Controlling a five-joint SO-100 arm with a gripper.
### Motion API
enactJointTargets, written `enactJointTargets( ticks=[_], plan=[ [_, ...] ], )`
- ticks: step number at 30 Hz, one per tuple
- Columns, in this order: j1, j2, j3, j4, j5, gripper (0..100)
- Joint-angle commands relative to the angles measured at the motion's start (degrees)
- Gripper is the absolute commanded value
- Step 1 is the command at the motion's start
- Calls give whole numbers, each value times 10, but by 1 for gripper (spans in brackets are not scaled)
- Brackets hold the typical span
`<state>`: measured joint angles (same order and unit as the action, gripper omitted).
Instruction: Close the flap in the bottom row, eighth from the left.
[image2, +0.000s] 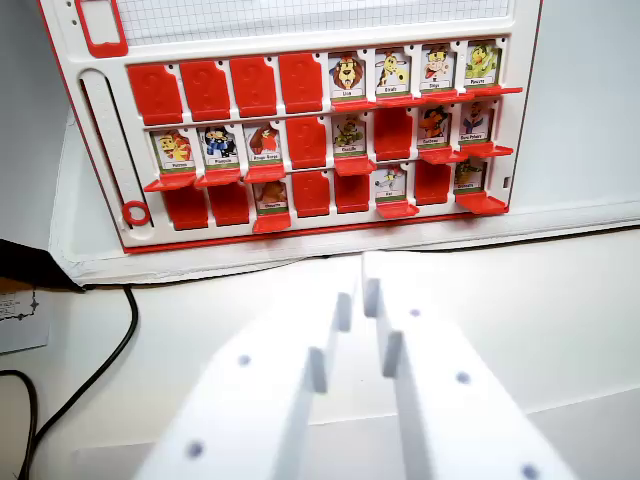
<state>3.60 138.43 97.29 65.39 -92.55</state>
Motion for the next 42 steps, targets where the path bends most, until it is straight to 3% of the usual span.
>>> enactJointTargets(
  ticks=[1,4,10,13,16,22,25,42],
  plan=[
    [32,33,13,-69,-37,0],
    [83,56,130,-197,-84,0],
    [181,5,301,-425,-142,0],
    [215,-58,354,-533,-160,0],
    [229,-122,393,-606,-164,0],
    [243,-292,414,-812,-185,0],
    [241,-355,392,-848,-178,0],
    [208,-571,177,-758,-98,0]
  ],
)
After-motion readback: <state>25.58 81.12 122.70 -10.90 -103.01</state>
